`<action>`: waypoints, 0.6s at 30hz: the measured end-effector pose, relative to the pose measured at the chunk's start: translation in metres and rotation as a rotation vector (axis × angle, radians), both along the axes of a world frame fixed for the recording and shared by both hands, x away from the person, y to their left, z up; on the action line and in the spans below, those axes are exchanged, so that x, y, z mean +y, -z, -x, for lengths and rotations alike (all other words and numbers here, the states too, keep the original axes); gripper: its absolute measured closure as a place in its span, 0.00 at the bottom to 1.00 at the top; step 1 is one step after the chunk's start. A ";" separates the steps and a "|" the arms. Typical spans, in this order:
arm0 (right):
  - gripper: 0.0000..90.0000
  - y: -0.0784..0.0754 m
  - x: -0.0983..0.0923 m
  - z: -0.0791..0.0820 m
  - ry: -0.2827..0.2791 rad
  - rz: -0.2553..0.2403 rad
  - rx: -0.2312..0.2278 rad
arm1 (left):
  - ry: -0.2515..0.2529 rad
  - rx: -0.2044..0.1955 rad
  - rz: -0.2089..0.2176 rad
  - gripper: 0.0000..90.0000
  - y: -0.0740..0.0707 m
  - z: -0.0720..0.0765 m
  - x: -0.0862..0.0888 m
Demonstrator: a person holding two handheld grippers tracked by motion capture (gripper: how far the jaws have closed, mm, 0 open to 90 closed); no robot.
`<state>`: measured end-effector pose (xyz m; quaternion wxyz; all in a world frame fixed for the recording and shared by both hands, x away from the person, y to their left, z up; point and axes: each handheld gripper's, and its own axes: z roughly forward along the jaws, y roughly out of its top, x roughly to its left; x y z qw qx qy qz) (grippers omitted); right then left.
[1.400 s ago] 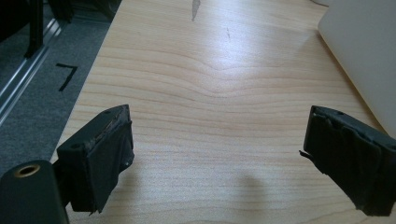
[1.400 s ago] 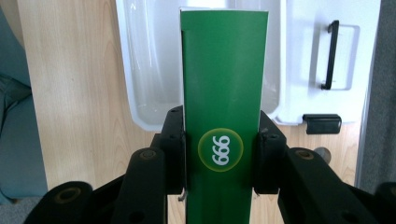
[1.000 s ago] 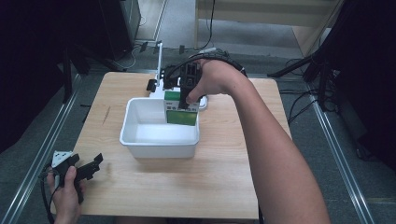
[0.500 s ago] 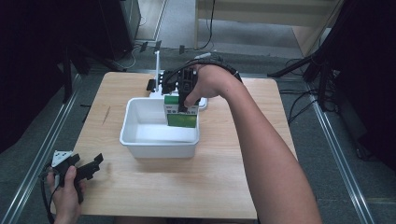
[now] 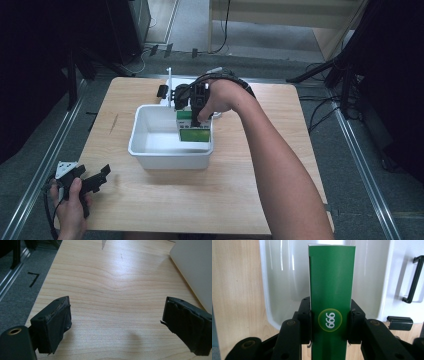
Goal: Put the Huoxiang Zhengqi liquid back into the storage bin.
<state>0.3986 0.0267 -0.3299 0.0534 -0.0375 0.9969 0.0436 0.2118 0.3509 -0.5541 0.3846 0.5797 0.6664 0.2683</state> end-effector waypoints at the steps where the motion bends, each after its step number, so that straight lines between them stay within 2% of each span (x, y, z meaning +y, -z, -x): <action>1: 0.72 0.000 0.000 0.000 0.000 0.000 0.000 | 0.000 0.000 0.000 0.10 0.000 0.000 0.000; 10: 0.72 0.023 0.001 -0.004 -0.023 0.003 0.015 | 0.002 0.004 0.002 0.10 0.000 0.000 0.000; 17: 0.72 0.039 0.004 -0.005 -0.007 0.023 0.024 | 0.002 0.004 0.004 0.10 0.000 0.000 0.000; 18: 0.72 0.042 0.004 -0.006 -0.022 0.019 0.022 | 0.002 0.004 0.004 0.10 0.000 0.000 0.000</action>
